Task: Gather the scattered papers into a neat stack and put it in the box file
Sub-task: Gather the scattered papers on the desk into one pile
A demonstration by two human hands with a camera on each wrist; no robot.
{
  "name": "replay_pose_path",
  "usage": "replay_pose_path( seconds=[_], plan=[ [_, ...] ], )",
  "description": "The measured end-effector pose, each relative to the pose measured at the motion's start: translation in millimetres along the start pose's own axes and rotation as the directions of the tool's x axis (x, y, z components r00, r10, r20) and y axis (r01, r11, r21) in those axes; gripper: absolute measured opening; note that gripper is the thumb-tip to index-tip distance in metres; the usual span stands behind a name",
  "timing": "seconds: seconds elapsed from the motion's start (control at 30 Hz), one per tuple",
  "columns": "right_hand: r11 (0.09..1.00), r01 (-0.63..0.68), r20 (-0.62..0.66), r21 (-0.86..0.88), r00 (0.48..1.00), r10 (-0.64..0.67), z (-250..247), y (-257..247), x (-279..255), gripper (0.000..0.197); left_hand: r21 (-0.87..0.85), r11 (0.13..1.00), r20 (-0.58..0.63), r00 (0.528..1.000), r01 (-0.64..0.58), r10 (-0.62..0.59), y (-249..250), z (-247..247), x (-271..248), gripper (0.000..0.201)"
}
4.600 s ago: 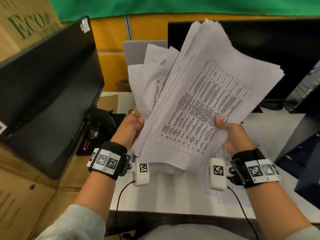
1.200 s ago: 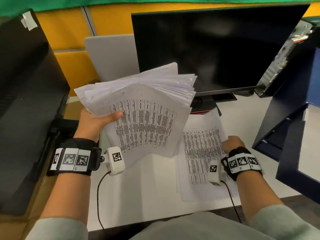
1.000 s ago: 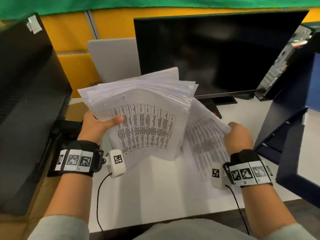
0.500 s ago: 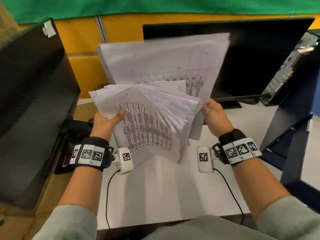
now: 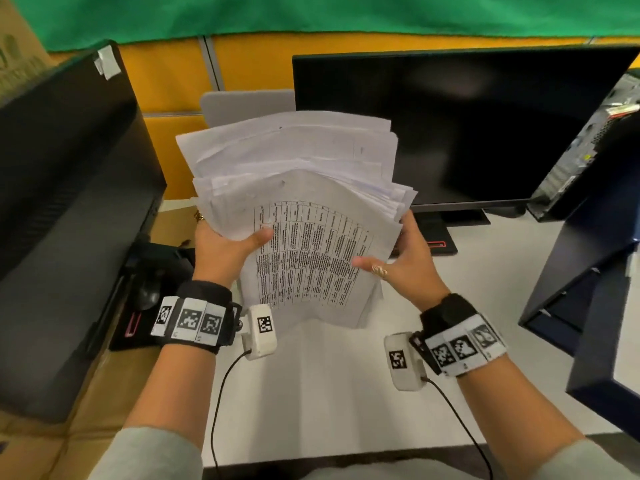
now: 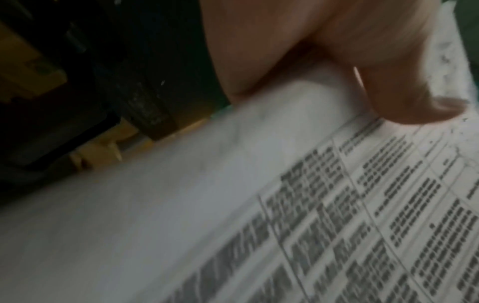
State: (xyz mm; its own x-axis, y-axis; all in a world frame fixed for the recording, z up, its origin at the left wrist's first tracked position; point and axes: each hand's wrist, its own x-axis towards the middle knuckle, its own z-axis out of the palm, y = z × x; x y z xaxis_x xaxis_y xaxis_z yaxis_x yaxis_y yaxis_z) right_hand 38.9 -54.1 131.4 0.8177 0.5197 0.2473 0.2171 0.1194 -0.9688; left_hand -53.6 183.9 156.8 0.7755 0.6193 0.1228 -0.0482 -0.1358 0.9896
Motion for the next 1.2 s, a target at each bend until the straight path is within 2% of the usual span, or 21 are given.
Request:
replay_pose_path(
  seconds=[0.07,0.17,0.2,0.27,0.33,0.37,0.43,0.53,0.6,0.73,0.8,0.9,0.97,1.07,1.2],
  plan=[
    [0.999,-0.049,-0.091,-0.007,0.995,0.048,3.0,8.9,4.2,0.070,0.018,1.000,0.052,0.998,-0.023,0.022,4.1,-8.0,-4.4,0.040],
    [0.980,-0.138,0.016,0.144,0.990,0.137,2.6,19.2,12.7,0.070,0.048,0.998,0.138,0.989,-0.051,0.044,5.7,-22.8,-5.4,0.040],
    [0.972,-0.156,0.049,0.175,0.987,0.150,1.9,23.2,14.2,0.067,0.052,0.997,0.179,0.982,-0.064,0.054,7.5,-24.7,-5.7,0.047],
    [0.960,-0.209,0.094,0.187,0.976,0.195,4.7,26.9,14.4,0.067,0.047,0.993,0.241,0.966,-0.110,0.095,9.8,-23.9,-4.5,0.076],
    [0.954,-0.266,0.088,0.141,0.963,0.256,8.3,34.0,14.1,0.072,0.044,0.982,0.219,0.961,-0.186,0.172,12.8,-16.4,-4.2,0.090],
    [0.951,-0.285,0.067,0.120,0.958,0.279,8.3,38.9,14.0,0.068,0.051,0.978,0.189,0.964,-0.201,0.188,13.1,-12.8,-5.1,0.094],
    [0.947,-0.309,0.023,0.090,0.951,0.309,8.4,42.5,13.3,0.053,0.079,0.985,0.154,0.978,-0.155,0.141,7.2,-9.7,-5.4,0.090],
    [0.936,-0.336,0.031,0.102,0.942,0.334,9.0,45.2,14.6,0.053,0.149,0.988,0.167,0.984,0.043,-0.068,-8.7,-6.8,-6.6,0.054],
    [0.944,-0.316,0.029,0.098,0.949,0.314,8.4,45.2,16.7,0.055,0.096,0.991,0.118,0.988,0.092,-0.103,-14.9,-0.2,-8.1,0.044],
    [0.965,-0.246,-0.066,0.094,0.965,0.253,-8.8,23.7,16.8,0.048,-0.024,1.000,0.068,0.998,0.020,-0.018,-5.5,20.8,-14.1,0.048],
    [0.972,-0.215,-0.045,0.093,0.974,0.220,-23.7,10.7,12.5,0.051,-0.039,0.999,0.101,0.995,0.003,0.001,1.0,26.0,-16.8,0.049],
    [0.972,-0.217,0.076,0.089,0.975,0.211,-40.7,3.0,5.7,0.064,-0.033,0.999,0.207,0.978,-0.012,0.018,-0.1,28.2,-16.2,0.052],
    [0.978,-0.183,0.043,0.105,0.983,0.179,-43.7,-3.1,2.1,0.070,-0.007,1.000,0.252,0.968,0.002,-0.001,0.4,27.9,-15.9,0.054],
    [0.989,-0.053,-0.002,0.139,0.999,0.054,-48.0,-25.8,0.1,0.086,0.029,1.000,0.311,0.950,-0.001,-0.008,5.0,30.8,-8.7,0.056],
    [0.987,-0.033,0.061,0.156,0.998,0.024,-46.8,-50.6,7.1,0.089,0.015,1.000,0.354,0.935,-0.023,0.016,9.1,30.5,1.0,0.068]
  ],
)
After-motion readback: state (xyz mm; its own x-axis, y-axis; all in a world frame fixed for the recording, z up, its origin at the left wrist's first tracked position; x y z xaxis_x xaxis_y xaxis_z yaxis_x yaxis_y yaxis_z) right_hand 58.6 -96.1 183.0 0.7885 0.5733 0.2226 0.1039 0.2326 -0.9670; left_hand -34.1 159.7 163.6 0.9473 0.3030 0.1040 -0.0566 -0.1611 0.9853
